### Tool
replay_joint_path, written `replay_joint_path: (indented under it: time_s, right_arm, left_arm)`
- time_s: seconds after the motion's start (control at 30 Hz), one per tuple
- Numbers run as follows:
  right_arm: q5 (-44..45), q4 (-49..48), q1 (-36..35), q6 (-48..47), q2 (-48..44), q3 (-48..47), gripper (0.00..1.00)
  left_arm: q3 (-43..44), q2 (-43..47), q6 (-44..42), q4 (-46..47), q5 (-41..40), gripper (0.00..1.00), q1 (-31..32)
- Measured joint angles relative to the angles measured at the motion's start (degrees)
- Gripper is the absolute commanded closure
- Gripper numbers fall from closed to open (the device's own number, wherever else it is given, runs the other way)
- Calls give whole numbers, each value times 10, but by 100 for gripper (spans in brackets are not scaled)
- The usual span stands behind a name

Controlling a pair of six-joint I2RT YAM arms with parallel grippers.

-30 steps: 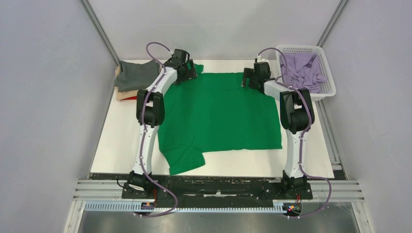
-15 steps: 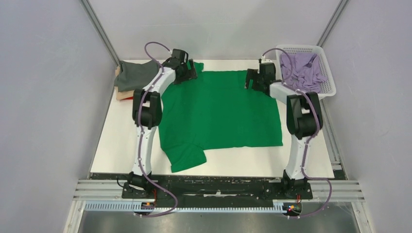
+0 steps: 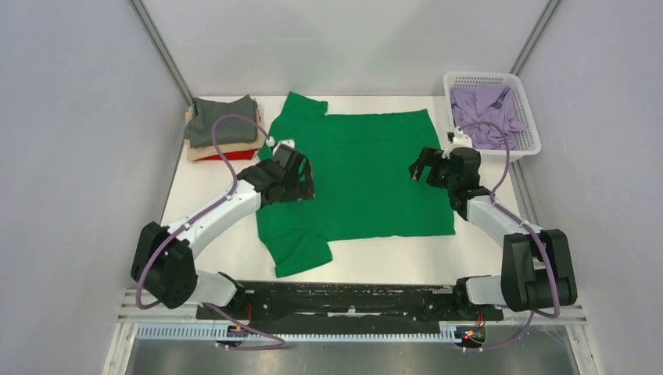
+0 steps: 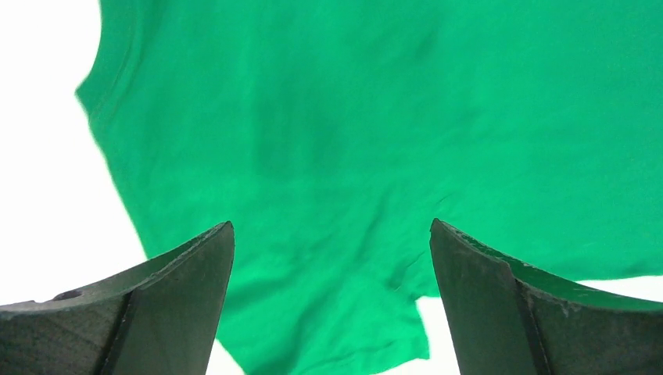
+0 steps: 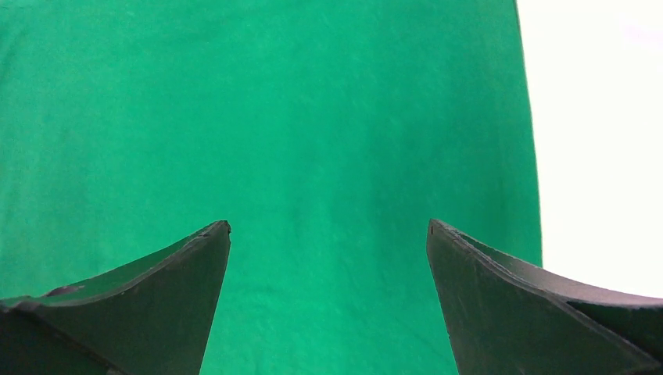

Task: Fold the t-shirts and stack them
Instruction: Grab the side of the flattened tshirt closest away from the robot with both arms

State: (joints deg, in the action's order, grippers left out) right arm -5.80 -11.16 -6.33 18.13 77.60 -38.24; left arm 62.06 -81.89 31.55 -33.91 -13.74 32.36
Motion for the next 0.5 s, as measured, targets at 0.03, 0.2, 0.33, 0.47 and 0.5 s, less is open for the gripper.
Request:
replay_joint_path:
  time_s: [0.03,0.2,0.33,0.47,0.5]
  right_arm:
    - [-3,0,6,6,-3,12,2]
    - [1,1,21,28,-57,72,2]
    - [13,4,21,28,-96,89,2]
    - [40,18,23,28,-120,99,2]
    - [48,21,23,28,-125,102,2]
  left_arm:
    - [-24,17,12,-12,-12,0,7]
    - [-150,103,85,-86,-24,0,54]
    - [-201,146,140,-128,-11,7,92]
    - [-243,189,184,-154,14,18,113]
    - [-253,200,193,-161,22,20,116]
